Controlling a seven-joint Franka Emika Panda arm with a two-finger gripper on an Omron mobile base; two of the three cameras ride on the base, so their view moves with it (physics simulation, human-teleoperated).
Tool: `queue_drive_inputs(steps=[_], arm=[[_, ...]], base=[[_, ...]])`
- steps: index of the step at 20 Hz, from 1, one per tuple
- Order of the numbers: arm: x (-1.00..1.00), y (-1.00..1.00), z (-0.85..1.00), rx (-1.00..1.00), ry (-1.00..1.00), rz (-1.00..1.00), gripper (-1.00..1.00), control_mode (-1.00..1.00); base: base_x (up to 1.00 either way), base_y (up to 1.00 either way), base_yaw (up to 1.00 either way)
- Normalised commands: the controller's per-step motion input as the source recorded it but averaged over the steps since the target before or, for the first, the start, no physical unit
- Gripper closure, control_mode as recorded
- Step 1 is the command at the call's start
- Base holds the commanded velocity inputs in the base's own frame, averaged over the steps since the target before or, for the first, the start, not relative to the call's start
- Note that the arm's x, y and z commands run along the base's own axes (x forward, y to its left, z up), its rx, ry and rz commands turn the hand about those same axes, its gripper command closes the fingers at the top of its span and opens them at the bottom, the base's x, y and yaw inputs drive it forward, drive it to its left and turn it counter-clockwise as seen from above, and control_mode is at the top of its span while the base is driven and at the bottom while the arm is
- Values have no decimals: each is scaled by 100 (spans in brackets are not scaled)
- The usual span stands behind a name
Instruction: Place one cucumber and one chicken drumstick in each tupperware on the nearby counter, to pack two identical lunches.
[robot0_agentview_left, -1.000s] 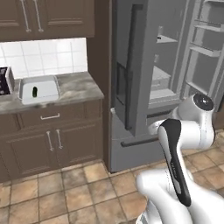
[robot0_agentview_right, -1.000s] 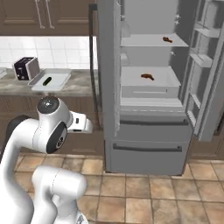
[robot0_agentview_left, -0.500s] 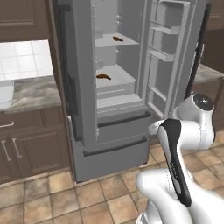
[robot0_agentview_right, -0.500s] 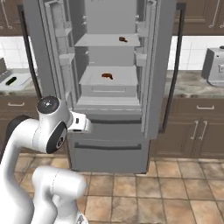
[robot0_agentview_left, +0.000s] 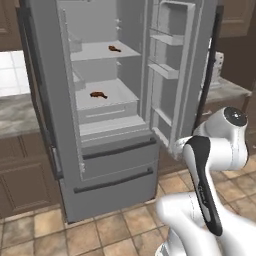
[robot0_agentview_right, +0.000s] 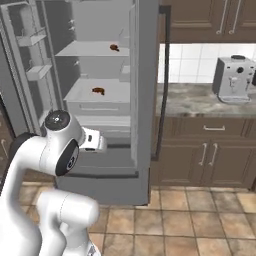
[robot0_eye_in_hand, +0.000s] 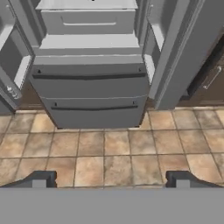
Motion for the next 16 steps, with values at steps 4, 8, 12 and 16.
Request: queue_drive_inputs(steps=[4,8,12,16], arm=[[0,0,0,0,0,0,-100,100],[0,0,0,0,0,0,-100,100],[0,0,0,0,0,0,-100,100],[0,0,0,0,0,0,-100,100]], base=[[81,26,0],[77,33,0],[78,34,0],[79,39,0]])
